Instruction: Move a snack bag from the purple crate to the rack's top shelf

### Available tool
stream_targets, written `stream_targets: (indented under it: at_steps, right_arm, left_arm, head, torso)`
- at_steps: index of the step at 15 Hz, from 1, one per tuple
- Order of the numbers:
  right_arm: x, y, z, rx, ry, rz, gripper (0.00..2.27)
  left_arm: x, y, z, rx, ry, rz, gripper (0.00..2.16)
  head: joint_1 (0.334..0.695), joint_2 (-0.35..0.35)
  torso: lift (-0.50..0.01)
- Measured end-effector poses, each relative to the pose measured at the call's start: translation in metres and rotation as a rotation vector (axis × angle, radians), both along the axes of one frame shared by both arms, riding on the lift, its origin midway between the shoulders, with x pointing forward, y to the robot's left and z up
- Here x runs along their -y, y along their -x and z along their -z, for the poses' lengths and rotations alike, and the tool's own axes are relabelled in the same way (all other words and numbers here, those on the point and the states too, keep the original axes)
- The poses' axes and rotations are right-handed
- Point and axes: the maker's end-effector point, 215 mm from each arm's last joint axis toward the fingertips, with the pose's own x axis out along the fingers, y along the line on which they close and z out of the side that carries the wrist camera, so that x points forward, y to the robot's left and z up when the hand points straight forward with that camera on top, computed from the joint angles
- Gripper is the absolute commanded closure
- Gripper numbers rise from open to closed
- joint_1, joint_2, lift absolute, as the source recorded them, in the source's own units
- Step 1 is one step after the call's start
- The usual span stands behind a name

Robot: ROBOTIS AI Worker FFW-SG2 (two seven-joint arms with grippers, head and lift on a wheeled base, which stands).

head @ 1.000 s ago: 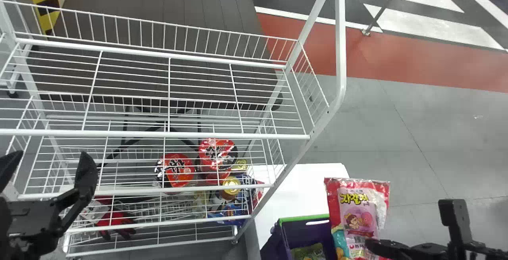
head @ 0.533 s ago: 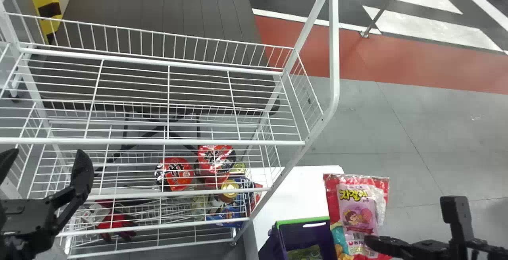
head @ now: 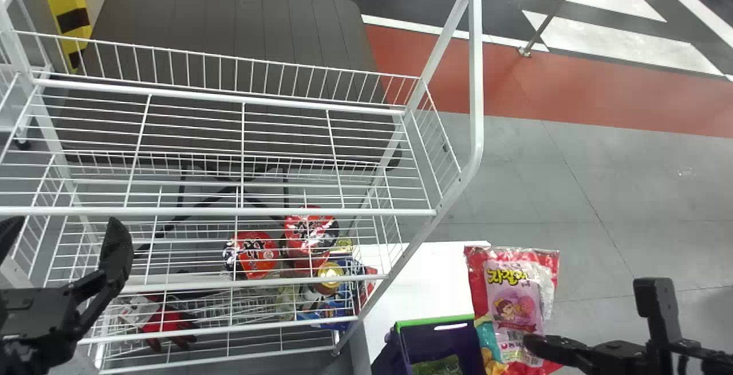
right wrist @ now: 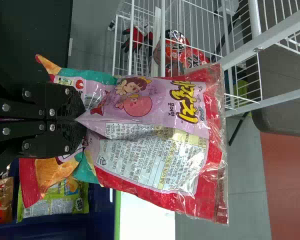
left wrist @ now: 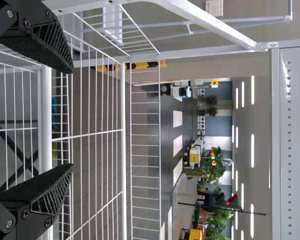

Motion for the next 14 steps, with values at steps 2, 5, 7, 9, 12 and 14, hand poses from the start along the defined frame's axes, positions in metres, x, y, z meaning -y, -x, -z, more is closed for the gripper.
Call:
stream_targets:
  at_steps: [2,5,7,9,12,14]
  right_arm:
    - [-0.007,0.0,-0.002,0.005,-0.032,-0.013,2.26]
    - [-0.007,-0.006,-0.021,0.04,-0.054,0.01,2.26]
    - [-0.006,-0.013,-0.051,0.116,-0.047,0.028,2.26]
    - [-0.006,-0.022,-0.091,0.217,-0.044,0.045,2.26]
    - [-0.018,-0.031,-0.151,0.318,-0.101,0.103,2.26]
    - [-0.042,-0.04,-0.184,0.348,-0.16,0.127,2.26]
  left_arm:
    - [0.0,0.0,-0.001,0.002,0.0,0.0,0.16]
    - [-0.001,0.0,-0.002,0.002,0.002,-0.002,0.16]
    - [-0.002,0.0,-0.002,0.001,0.002,-0.004,0.16]
    - [-0.002,0.0,-0.001,0.001,0.002,-0.006,0.16]
    - [-0.003,0.002,0.002,-0.006,-0.001,-0.006,0.16]
    - [-0.004,0.003,0.005,-0.011,-0.001,-0.007,0.16]
  head:
    - [0.695,-0.35]
    - [0.695,-0.35]
    - [0.695,-0.35]
    - [0.695,-0.35]
    - [0.695,-0.35]
    - [0.695,-0.35]
  torso:
    - [0.0]
    - [0.0]
    - [0.0]
    - [0.0]
    - [0.0]
    - [0.0]
